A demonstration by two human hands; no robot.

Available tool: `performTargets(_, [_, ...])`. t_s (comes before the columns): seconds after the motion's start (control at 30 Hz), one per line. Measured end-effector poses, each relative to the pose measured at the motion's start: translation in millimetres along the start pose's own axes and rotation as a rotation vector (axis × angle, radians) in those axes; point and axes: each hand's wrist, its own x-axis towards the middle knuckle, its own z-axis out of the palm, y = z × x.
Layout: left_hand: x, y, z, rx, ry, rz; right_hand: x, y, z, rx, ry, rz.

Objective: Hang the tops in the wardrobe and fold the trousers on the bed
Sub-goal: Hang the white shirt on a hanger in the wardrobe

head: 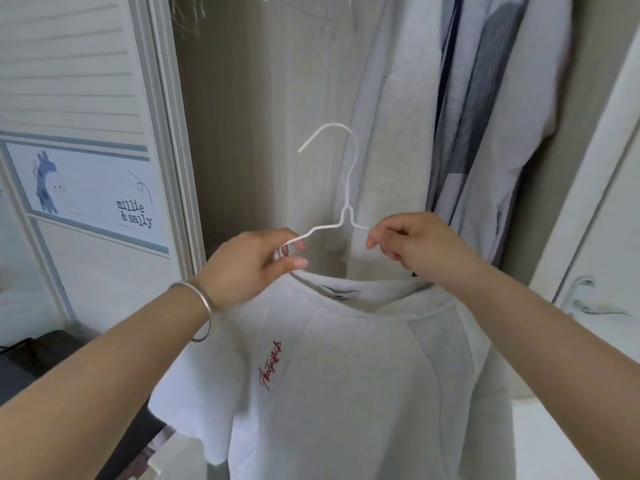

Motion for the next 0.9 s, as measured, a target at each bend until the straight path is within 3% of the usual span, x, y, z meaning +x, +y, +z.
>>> performTargets(0.1, [10, -6, 11, -0.136, 0.127, -0.011, -5, -2, -18, 0.021, -0.239, -0.019])
performTargets(0.2, [12, -17, 12, -0.156, 0.186, -0.066, -23, 24, -40, -0.059, -0.29, -0.05])
performTargets(0.27, [11, -20, 10, -0.2, 0.194, -0.113, -38, 45, -43, -0.403, -0.195, -0.203])
performTargets(0.33, [12, -22, 8, -0.244, 0.182, -0.146, -43, 67, -40, -0.818, -0.043, -0.509])
performTargets(0.4, [12, -20, 5, -0.27, 0.159, -0.152, -42, 80, -34, -1.017, 0.112, -0.665])
performTargets(0.6, [5, -15, 0, -0.298, 0.17, -0.128, -23, 86, -21, -1.155, 0.435, -0.858])
performTargets(0.67, [3, -19, -2, -0.27, 0.176, -0.108, -14, 87, -18, -1.007, 0.446, -0.878])
performTargets(0.73, [1, -30, -4, -0.203, 0.197, -0.097, -7, 80, -15, -0.708, 0.345, -0.797])
performTargets(0.8, [-1, -43, -5, -0.096, 0.166, -0.119, -5, 64, -17, -0.416, 0.136, -0.528])
performTargets(0.9, [-11, -60, 0, 0.005, 0.067, -0.171, -8, 40, -34, -0.24, -0.386, -0.025])
